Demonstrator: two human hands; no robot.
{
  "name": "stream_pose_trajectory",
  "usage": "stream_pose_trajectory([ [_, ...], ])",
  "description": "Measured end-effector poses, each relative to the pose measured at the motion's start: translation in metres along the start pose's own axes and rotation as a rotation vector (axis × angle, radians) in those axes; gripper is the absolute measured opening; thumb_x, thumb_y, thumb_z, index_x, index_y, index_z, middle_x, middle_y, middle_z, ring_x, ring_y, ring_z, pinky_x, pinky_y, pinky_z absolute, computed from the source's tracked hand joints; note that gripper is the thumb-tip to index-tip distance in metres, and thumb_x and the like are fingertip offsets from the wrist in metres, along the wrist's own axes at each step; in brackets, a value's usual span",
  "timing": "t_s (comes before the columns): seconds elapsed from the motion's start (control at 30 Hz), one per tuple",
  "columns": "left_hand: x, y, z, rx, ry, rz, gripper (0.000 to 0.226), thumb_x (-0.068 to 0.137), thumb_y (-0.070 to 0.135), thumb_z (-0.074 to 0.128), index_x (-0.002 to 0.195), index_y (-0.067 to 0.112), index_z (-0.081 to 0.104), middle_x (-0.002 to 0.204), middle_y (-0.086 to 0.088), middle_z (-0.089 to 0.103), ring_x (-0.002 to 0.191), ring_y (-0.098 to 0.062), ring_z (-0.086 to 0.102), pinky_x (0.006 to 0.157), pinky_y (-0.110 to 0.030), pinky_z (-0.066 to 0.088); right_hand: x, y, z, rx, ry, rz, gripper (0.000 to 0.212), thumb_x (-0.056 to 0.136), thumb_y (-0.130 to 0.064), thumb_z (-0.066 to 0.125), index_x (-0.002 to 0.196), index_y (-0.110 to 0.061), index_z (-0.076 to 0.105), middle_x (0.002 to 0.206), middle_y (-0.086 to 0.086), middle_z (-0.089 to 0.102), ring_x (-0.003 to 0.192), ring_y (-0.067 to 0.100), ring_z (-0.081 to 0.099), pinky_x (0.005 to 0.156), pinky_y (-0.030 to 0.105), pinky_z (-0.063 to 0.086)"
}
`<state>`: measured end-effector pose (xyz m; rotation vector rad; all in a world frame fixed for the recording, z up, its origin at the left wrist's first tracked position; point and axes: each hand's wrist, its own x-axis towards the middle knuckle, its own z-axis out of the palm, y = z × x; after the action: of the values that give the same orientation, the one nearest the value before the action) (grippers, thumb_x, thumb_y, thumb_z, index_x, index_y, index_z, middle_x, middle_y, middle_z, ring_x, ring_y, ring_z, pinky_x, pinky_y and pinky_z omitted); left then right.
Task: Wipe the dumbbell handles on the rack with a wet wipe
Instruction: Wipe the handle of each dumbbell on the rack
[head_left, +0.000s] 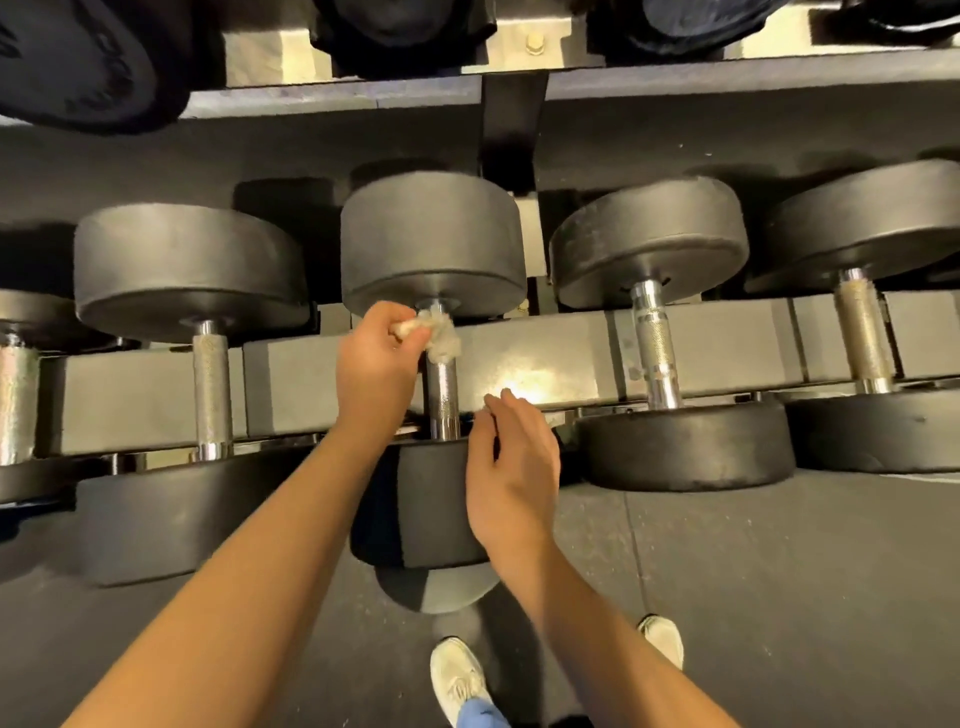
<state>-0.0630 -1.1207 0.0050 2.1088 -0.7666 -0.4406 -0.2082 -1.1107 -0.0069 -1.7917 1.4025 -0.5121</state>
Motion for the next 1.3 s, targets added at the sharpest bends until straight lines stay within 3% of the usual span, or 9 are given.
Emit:
stream_pose_trajectory([
  [0.07, 0.018, -0.002, 0.009, 0.056, -0.002, -0.017, 0.012, 0.091, 0.024, 0.062, 0.098, 0.015, 0.065, 0.085, 0.006, 0.058, 0.075, -0.003, 0.052, 0.068, -0.022, 0.04, 0.001, 0.0, 0.002, -0.005, 0.021, -0.022, 0.047, 0.094, -0.043, 0.03, 0.116, -0.018, 0.063, 0.122, -0.004, 0.061, 0.12, 0.013, 0.05, 0.107, 0.04, 0.038],
  [0.13, 0.027, -0.004, 0.017, 0.146, -0.009, -0.04, 0.018, 0.091, 0.024, 0.062, 0.099, 0.011, 0.069, 0.091, 0.002, 0.059, 0.082, -0.013, 0.052, 0.069, -0.022, 0.033, 0.001, 0.001, 0.003, -0.015, 0.029, -0.039, 0.054, 0.091, -0.046, 0.024, 0.113, -0.018, 0.064, 0.118, -0.003, 0.063, 0.117, 0.013, 0.052, 0.105, 0.04, 0.039],
  [0.33, 0.008, -0.018, 0.018, 0.237, -0.084, 0.064, 0.016, 0.086, 0.022, 0.065, 0.094, 0.009, 0.07, 0.096, -0.007, 0.064, 0.085, -0.02, 0.056, 0.07, -0.026, 0.036, 0.004, 0.002, 0.001, 0.002, -0.017, -0.017, 0.047, 0.092, -0.038, 0.03, 0.107, -0.014, 0.067, 0.12, 0.001, 0.063, 0.119, 0.016, 0.051, 0.107, 0.038, 0.036],
  [0.53, 0.02, -0.015, 0.009, 0.254, 0.034, 0.062, 0.012, 0.09, 0.021, 0.059, 0.097, 0.012, 0.063, 0.087, -0.002, 0.06, 0.08, -0.019, 0.054, 0.067, -0.033, 0.041, 0.004, 0.006, 0.005, 0.013, 0.003, -0.016, 0.054, 0.089, -0.045, 0.025, 0.099, -0.014, 0.068, 0.105, -0.002, 0.065, 0.105, 0.015, 0.055, 0.098, 0.04, 0.043],
  [0.73, 0.004, -0.019, 0.017, 0.352, -0.026, 0.198, 0.025, 0.088, 0.021, 0.065, 0.099, -0.002, 0.066, 0.096, -0.015, 0.06, 0.09, -0.029, 0.056, 0.073, -0.023, 0.031, 0.005, 0.011, 0.008, 0.032, 0.008, -0.018, 0.049, 0.091, -0.045, 0.024, 0.087, -0.014, 0.062, 0.091, 0.002, 0.062, 0.092, 0.019, 0.055, 0.088, 0.045, 0.045],
  [0.9, 0.033, -0.017, 0.018, 0.295, -0.036, 0.107, 0.02, 0.092, 0.017, 0.058, 0.103, 0.002, 0.067, 0.104, -0.014, 0.063, 0.089, -0.017, 0.053, 0.072, -0.02, 0.031, 0.003, 0.011, 0.007, 0.03, 0.031, -0.039, 0.042, 0.091, -0.044, 0.025, 0.081, -0.019, 0.057, 0.085, -0.005, 0.058, 0.09, 0.015, 0.053, 0.088, 0.042, 0.045],
  [1.0, 0.032, -0.014, 0.021, 0.266, -0.008, 0.046, 0.019, 0.092, 0.017, 0.058, 0.1, 0.004, 0.068, 0.1, -0.011, 0.066, 0.09, -0.023, 0.059, 0.074, -0.027, 0.04, 0.003, 0.011, 0.006, 0.024, 0.035, -0.057, 0.036, 0.091, -0.043, 0.026, 0.077, -0.023, 0.051, 0.079, -0.011, 0.053, 0.085, 0.012, 0.05, 0.085, 0.038, 0.044],
  [1.13, 0.01, -0.022, 0.007, 0.319, -0.178, 0.154, 0.013, 0.088, 0.014, 0.064, 0.09, 0.003, 0.071, 0.086, -0.004, 0.061, 0.078, -0.014, 0.05, 0.068, -0.023, 0.031, 0.001, 0.011, 0.007, 0.024, 0.06, -0.077, 0.039, 0.092, -0.041, 0.028, 0.079, -0.019, 0.057, 0.079, -0.009, 0.055, 0.084, 0.013, 0.051, 0.083, 0.037, 0.045],
  [1.3, 0.029, -0.019, 0.011, 0.184, -0.072, 0.078, 0.016, 0.09, 0.019, 0.063, 0.099, 0.009, 0.071, 0.103, -0.004, 0.065, 0.091, -0.013, 0.056, 0.077, -0.019, 0.036, 0.002, 0.01, 0.007, 0.067, 0.077, -0.135, 0.025, 0.093, -0.032, 0.033, 0.069, -0.028, 0.033, 0.065, -0.015, 0.033, 0.068, 0.011, 0.037, 0.07, 0.031, 0.035],
])
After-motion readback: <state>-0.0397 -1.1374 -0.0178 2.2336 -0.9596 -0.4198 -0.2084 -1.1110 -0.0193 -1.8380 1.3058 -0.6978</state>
